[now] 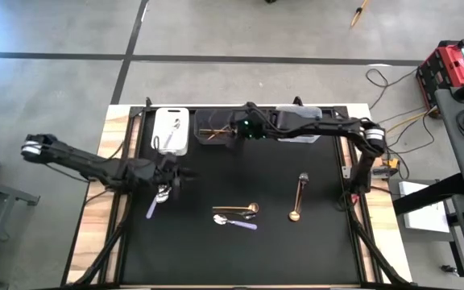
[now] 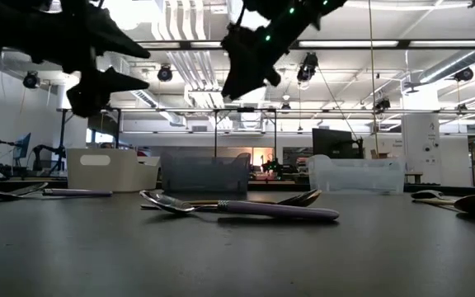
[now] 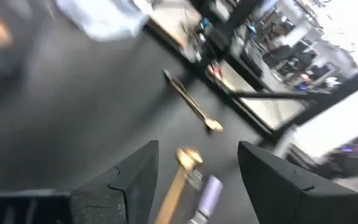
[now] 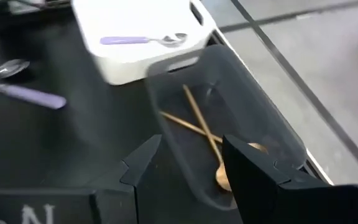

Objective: Sort silverware by color (type)
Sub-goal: Put the purple spoon into the white bin

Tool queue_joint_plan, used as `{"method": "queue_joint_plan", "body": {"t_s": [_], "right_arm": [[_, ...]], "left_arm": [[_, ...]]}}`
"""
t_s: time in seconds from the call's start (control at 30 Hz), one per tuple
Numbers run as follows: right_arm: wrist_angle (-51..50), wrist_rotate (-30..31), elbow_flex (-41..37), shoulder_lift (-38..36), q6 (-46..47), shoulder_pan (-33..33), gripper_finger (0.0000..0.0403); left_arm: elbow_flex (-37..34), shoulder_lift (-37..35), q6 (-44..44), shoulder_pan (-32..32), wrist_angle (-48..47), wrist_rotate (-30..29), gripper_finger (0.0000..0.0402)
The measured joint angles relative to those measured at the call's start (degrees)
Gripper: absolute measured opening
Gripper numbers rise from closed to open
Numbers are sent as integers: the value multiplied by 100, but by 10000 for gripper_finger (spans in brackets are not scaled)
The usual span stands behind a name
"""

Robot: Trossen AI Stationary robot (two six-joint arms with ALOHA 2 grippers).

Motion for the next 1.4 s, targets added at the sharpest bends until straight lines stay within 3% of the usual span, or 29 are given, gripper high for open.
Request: {"method": "queue_joint_plan", "body": {"t_s": [0.13, 0.27, 0.57, 0.7, 1.0, 1.2, 1.4], "right_arm": [[20, -2, -322, -436, -206, 236, 160], [226, -2, -800, -860, -461, 393, 160], [1065, -17, -1835, -1611, -728, 417, 160], [1184, -26, -2068, -1836, -926, 419, 160], [1414, -85, -2309, -2522, -1393, 419, 160], [2079, -871, -2897, -2955, -1850, 421, 160], [2275, -942, -3170, -3302, -1983, 417, 160]], "left_arm": [[35, 378, -1384, -723, -12, 29, 187], [494, 772, -2309, -1270, -682, 16, 170], [2326, 1597, -2697, -1427, -4981, 112, 133], [2629, 1723, -2699, -1264, -5924, 367, 117], [2501, 1786, -2503, -707, -6132, 299, 96], [2487, 2109, -2288, -181, -6132, 279, 96], [2566, 2445, -1721, -17, -6108, 446, 112]]}}
